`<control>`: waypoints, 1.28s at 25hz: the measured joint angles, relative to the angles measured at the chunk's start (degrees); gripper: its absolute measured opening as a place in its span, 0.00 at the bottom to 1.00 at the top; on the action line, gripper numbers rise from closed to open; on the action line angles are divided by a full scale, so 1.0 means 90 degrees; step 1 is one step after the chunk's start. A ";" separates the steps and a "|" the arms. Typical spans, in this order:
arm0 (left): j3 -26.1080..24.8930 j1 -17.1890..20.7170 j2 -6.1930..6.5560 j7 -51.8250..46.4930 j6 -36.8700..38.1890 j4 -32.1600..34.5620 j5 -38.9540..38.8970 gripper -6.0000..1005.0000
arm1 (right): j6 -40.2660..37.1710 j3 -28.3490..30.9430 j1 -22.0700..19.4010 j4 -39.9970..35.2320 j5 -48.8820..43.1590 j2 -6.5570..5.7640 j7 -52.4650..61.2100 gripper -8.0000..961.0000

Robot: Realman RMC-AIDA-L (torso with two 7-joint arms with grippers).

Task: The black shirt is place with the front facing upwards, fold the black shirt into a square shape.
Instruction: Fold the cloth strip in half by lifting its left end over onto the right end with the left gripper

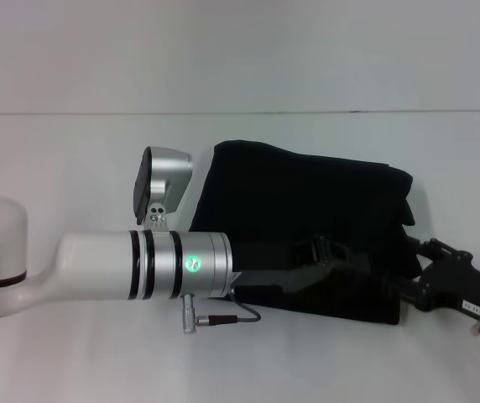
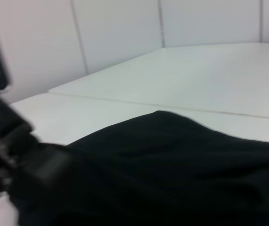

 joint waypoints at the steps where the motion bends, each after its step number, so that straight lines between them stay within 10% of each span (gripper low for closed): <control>1: 0.0009 -0.0001 -0.0001 0.0002 0.0001 0.0020 0.0000 0.03 | 0.0100 0.0044 0.0052 0.0041 0.0029 0.0001 -0.0002 0.90; 19: 0.0142 -0.0039 -0.0014 0.0348 -0.0612 -0.0212 0.0005 0.03 | 0.1482 0.0088 0.0834 0.0209 0.1892 -0.0002 -0.0432 0.90; 32: -0.0023 0.0025 -0.0014 0.0881 -0.0194 -0.0378 -0.0312 0.04 | 0.2118 0.0556 0.0512 0.0192 0.2408 -0.0017 -0.0504 0.90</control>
